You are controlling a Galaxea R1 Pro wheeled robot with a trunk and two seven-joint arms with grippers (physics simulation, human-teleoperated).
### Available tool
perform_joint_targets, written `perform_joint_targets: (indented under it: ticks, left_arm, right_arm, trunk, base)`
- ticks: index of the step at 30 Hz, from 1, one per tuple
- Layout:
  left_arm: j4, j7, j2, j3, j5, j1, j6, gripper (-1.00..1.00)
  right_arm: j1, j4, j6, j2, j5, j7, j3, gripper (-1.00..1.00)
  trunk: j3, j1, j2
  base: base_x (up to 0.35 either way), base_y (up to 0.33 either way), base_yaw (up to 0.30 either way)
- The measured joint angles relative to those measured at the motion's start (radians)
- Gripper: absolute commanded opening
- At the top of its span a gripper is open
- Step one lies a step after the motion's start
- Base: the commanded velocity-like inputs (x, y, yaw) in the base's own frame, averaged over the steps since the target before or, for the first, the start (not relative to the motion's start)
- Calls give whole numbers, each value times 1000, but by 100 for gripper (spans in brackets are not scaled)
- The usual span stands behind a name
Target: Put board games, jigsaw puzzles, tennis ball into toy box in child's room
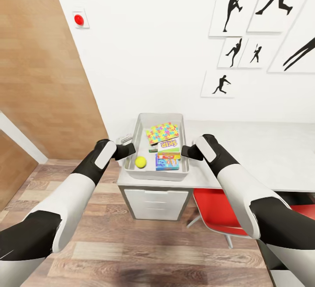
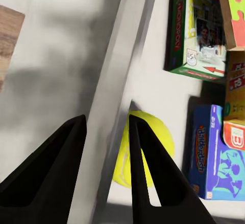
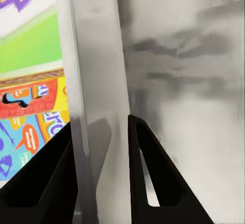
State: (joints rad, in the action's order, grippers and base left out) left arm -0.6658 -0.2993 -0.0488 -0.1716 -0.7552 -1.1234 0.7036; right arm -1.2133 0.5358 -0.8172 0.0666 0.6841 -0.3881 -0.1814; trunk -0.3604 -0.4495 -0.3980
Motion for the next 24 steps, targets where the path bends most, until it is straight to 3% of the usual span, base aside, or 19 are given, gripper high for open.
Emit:
perform_joint_targets:
  ticks: [22,23,24]
  left_arm:
    - [-2,-1,0,0,-1,1,0,-100]
    - [-2,-1,0,0,-2,1,-1,100]
    - [-2,-5,1,-13,29,1,1,100]
  right_arm:
    - [-1,0,0,0,-1,1,0,-100]
    - [-1,0,0,0,-2,1,0,100]
    - [-2,0,-6,-6,-29,-1,-6,100]
  trunk:
    - [0,0,0]
    - [0,0,0]
    - [0,0,0]
  base:
    - [0,24,0]
    - [0,0,0]
    - [0,0,0]
